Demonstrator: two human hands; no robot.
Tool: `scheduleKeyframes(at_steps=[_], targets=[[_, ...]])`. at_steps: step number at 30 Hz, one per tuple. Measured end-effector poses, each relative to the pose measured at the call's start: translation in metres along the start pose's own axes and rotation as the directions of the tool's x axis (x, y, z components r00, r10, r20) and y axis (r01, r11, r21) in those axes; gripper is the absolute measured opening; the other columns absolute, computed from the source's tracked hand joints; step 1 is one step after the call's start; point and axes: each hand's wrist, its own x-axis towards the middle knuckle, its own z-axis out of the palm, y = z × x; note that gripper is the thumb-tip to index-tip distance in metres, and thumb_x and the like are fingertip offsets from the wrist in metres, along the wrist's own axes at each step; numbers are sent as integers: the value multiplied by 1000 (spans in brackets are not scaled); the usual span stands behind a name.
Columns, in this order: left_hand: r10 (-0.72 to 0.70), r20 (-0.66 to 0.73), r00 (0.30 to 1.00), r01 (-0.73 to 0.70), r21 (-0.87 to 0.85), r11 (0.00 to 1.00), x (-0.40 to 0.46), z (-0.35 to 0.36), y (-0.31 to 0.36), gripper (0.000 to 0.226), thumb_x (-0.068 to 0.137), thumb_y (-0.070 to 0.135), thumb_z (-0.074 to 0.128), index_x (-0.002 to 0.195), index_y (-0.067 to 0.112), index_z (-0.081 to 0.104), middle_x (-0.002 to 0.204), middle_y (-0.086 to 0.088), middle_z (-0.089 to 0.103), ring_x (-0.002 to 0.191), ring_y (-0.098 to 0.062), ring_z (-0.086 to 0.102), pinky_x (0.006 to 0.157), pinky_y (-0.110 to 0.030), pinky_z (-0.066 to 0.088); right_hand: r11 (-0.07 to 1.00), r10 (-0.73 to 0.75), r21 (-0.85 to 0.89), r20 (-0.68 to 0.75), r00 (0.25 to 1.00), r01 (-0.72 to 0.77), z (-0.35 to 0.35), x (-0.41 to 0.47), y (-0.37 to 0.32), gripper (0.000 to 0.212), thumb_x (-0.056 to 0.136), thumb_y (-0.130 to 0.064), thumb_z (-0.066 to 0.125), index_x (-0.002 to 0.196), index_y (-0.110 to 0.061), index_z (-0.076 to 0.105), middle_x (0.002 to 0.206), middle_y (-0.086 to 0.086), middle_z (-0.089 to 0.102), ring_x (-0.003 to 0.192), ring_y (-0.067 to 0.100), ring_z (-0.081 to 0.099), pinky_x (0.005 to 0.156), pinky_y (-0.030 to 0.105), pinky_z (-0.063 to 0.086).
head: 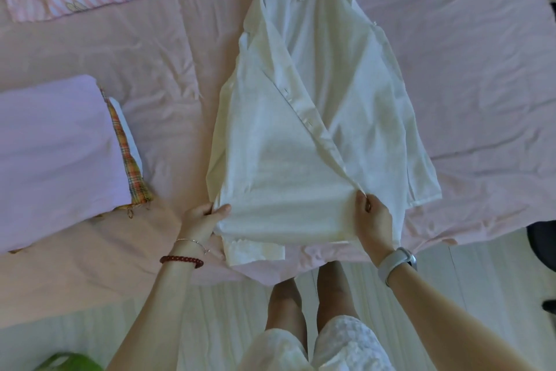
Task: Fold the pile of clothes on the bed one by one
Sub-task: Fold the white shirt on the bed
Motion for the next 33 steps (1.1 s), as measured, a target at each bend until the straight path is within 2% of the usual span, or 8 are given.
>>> scheduleKeyframes(at_steps=[4, 7, 10, 13, 17, 22, 29, 33], targets=[[171, -83, 982, -163, 100, 982, -6, -4, 0, 39, 94, 17, 52, 61, 14, 31, 61, -1, 29, 59, -15, 30, 55, -24, 26, 998, 48, -38, -68, 997, -51, -3, -6, 14, 39, 99, -21, 38, 62, -8, 44, 59, 2, 47, 60, 23, 44, 52, 33, 26], [328, -84, 941, -312, 161, 936, -14, -4, -4, 34, 95, 18, 50, 67, 12, 32, 64, -3, 28, 59, -14, 29, 53, -18, 28, 998, 13, 57, -39, 999, -11, -7, -13, 16, 33, 99, -22, 37, 77, -3, 53, 62, 2, 50, 62, 21, 46, 52, 28, 29], [237, 26, 971, -238, 173, 956, -11, -3, -17, 42, 80, 38, 68, 88, 0, 50, 77, -6, 51, 70, -17, 49, 64, -26, 41, 1000, 0, 23, 140, 990, -4, 1, -23, 19, 22, 95, -34, 46, 97, -13, 53, 65, -4, 56, 62, 12, 52, 57, 26, 37], [58, 81, 995, -75, 220, 973, -5, -7, -33, 36, 72, 37, 70, 95, 13, 56, 89, 1, 63, 84, -19, 60, 66, -25, 45, 985, 71, -174, 312, 948, -17, 17, -24, 32, 18, 90, -31, 52, 102, -18, 47, 79, -1, 60, 77, 22, 57, 71, 33, 45], [96, -91, 991, -46, 443, 895, 0, -14, -60, 24, 89, 20, 59, 97, -2, 54, 92, -17, 60, 90, -34, 58, 72, -34, 40, 956, 112, -292, 360, 926, -3, 24, -25, 47, 14, 95, -20, 41, 88, -15, 52, 76, 1, 56, 76, 25, 54, 68, 32, 43], [21, -217, 976, 105, 552, 827, 0, -18, -74, 21, 88, 16, 56, 101, 2, 49, 92, -11, 56, 90, -35, 56, 69, -34, 39, 919, 155, -394, 375, 914, 5, 18, -31, 55, 15, 95, -18, 42, 93, -15, 56, 83, 2, 59, 77, 22, 55, 69, 29, 42], [227, -233, 946, -64, 549, 833, 13, 3, -34, 34, 85, 8, 58, 117, -1, 50, 119, -21, 48, 115, -35, 43, 91, -41, 39, 878, 129, -478, 250, 960, 7, 15, -12, 12, 23, 93, -18, 36, 76, -12, 51, 72, 6, 56, 74, 27, 54, 63, 28, 36], [342, -183, 922, -177, 584, 792, 36, 24, 11, 30, 87, 11, 55, 114, 0, 53, 119, -20, 51, 115, -34, 41, 91, -39, 36, 911, 57, -410, 241, 969, 49, 18, 12, -31, 22, 91, -18, 37, 92, -14, 59, 80, 7, 65, 79, 28, 62, 68, 31, 49]])
